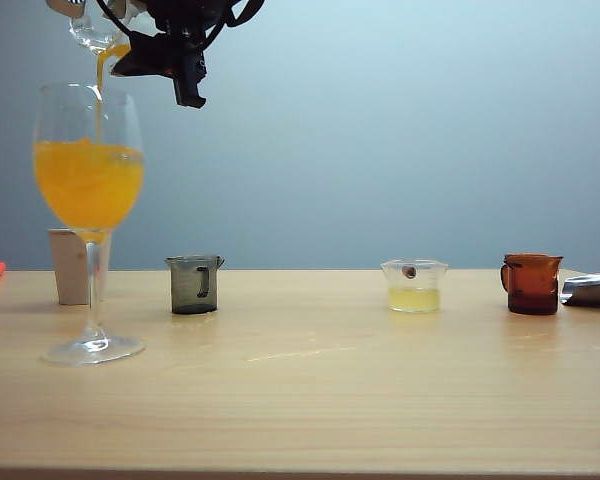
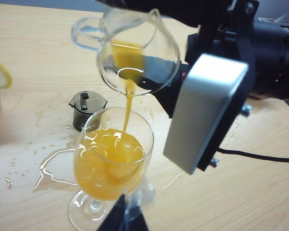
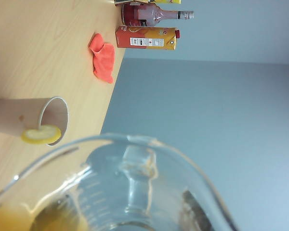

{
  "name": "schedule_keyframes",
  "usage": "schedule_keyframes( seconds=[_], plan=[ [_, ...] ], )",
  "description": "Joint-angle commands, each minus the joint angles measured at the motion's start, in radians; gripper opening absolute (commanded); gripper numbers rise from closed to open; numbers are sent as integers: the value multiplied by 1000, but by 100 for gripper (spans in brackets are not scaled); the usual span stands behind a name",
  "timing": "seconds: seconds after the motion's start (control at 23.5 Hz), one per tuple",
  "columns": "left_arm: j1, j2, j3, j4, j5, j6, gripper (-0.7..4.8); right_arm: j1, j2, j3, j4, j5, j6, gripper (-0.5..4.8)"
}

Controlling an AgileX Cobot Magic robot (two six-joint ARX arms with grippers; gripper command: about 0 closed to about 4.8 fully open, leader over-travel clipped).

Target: Pick up the second measuring cup from the left, pour the orange juice inside into the goblet, and finally put the measuring cup back in its original place.

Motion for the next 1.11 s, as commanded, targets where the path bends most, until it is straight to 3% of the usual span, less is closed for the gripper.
schedule_keyframes(
  seconds=[0.04, 1.11],
  plan=[
    [-1, -1, 2, -2, -2, 1, -6, 2, -8, 8, 31, 1, -43, -5],
    [-7, -1, 2, -2, -2, 0, -6, 19, -8, 7, 13, -2, -170, -5]
  ],
)
